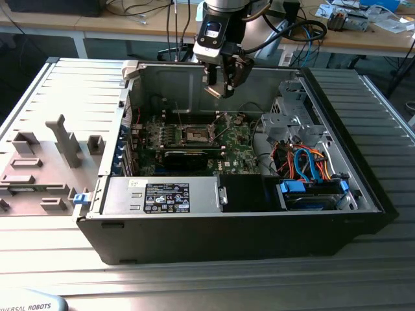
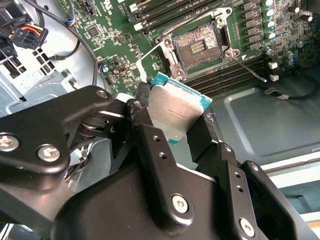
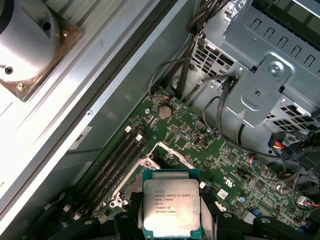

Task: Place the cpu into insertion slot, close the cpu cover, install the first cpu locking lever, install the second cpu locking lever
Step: 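Place the cpu into insertion slot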

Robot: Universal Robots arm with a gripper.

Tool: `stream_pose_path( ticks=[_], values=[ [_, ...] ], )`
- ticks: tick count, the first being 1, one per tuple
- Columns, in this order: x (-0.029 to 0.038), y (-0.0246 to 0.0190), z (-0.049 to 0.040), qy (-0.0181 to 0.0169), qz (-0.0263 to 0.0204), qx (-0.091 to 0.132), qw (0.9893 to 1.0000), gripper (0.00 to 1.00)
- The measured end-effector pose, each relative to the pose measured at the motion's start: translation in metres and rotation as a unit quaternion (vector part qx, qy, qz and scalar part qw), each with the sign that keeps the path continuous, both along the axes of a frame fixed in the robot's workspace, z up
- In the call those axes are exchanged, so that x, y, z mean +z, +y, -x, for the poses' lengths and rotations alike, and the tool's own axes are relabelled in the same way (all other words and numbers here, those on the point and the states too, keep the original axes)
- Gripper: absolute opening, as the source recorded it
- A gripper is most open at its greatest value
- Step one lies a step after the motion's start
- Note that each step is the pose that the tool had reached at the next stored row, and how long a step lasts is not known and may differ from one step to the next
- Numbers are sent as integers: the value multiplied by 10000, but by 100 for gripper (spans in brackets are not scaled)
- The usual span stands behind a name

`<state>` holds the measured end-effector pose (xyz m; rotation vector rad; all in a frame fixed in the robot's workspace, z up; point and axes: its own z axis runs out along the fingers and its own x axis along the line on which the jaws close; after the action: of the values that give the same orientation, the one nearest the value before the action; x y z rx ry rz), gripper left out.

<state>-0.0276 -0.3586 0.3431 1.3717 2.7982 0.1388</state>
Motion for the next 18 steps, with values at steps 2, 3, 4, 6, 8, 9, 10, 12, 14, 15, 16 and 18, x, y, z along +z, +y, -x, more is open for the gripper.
stream_pose_path(
  ticks=[2, 3, 4, 6, 8, 9, 10, 12, 14, 15, 16, 18],
  values=[
    [0, 0, 0, 0, -1, -5, 10000, 54],
    [0, 0, 0, 0, 0, -7, 10000, 54],
    [0, 0, 0, 0, 0, -9, 10000, 54],
    [0, 0, 0, 0, 0, -14, 10000, 54],
    [0, 0, 0, 0, 0, -18, 10000, 54],
    [0, 0, 0, 0, 0, -23, 10000, 54],
    [0, 0, 0, 0, -1, -28, 10000, 54],
    [0, 0, 0, 0, 0, -32, 10000, 54],
    [0, 0, 0, 0, -1, -42, 10000, 54],
    [0, 0, 0, 0, -1, -47, 10000, 54],
    [0, 0, 0, 0, 0, -51, 10000, 54],
    [0, 0, 0, 0, 0, -57, 10000, 54]
  ],
)
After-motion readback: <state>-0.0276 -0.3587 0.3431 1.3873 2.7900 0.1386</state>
